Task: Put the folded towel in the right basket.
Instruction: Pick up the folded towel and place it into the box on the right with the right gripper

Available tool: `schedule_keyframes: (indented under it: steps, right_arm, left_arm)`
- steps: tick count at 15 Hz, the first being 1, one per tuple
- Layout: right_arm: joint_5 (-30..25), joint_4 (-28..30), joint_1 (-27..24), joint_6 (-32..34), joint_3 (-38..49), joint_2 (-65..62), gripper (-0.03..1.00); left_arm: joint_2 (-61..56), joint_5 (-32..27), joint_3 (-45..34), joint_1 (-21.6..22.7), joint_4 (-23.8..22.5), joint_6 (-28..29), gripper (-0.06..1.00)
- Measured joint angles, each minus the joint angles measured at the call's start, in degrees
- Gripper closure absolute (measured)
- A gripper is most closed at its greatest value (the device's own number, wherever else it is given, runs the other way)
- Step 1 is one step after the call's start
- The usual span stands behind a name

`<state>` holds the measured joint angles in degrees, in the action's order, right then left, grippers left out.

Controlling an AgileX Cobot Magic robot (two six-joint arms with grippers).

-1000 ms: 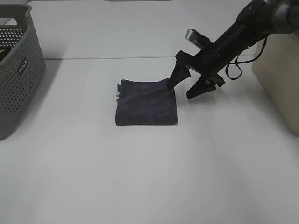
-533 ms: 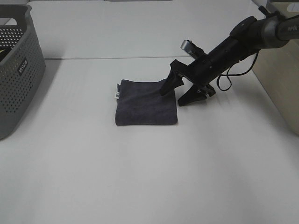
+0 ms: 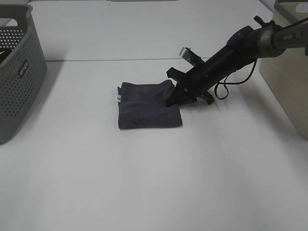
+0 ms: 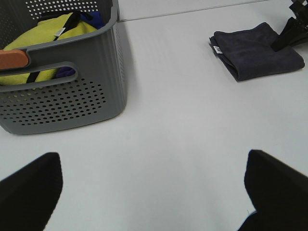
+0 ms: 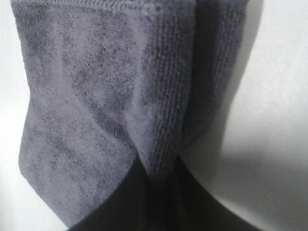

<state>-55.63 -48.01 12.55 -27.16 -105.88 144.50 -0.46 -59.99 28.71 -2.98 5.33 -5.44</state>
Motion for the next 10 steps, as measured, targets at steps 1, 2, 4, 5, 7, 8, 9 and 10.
schedule_keyframes:
  steps: [1,2,4,5,7,8,9,10]
  right_arm:
    - [0.00,0.06,0.00,0.00,0.00,-0.23,0.91]
    - [0.00,0.11,0.00,0.00,0.00,-0.40,0.91]
    - [-0.06,1.32,0.00,0.00,0.00,-2.98,0.91]
    - [-0.11,2.01,0.00,0.00,0.00,-5.10,0.91]
    - [-0.23,3.09,0.00,0.00,0.00,-10.54,0.91]
    - [-0.23,4.01,0.00,0.00,0.00,-13.24,0.91]
    - [-0.34,5.04,0.00,0.00,0.00,-16.44,0.91]
    - [-0.46,6.30,0.00,0.00,0.00,-19.31,0.91]
  left_arm:
    - [0.00,0.00,0.00,0.00,0.00,0.00,-0.03]
    - [0.00,0.00,0.00,0.00,0.00,0.00,-0.03]
    - [0.00,0.00,0.00,0.00,0.00,0.00,-0.03]
    - [0.00,0.00,0.00,0.00,0.00,0.00,-0.03]
    - [0.00,0.00,0.00,0.00,0.00,0.00,-0.03]
    - [0.00,0.00,0.00,0.00,0.00,0.00,-0.03]
    - [0.00,0.00,0.00,0.00,0.00,0.00,-0.03]
    - [0.00,0.00,0.00,0.00,0.00,0.00,-0.03]
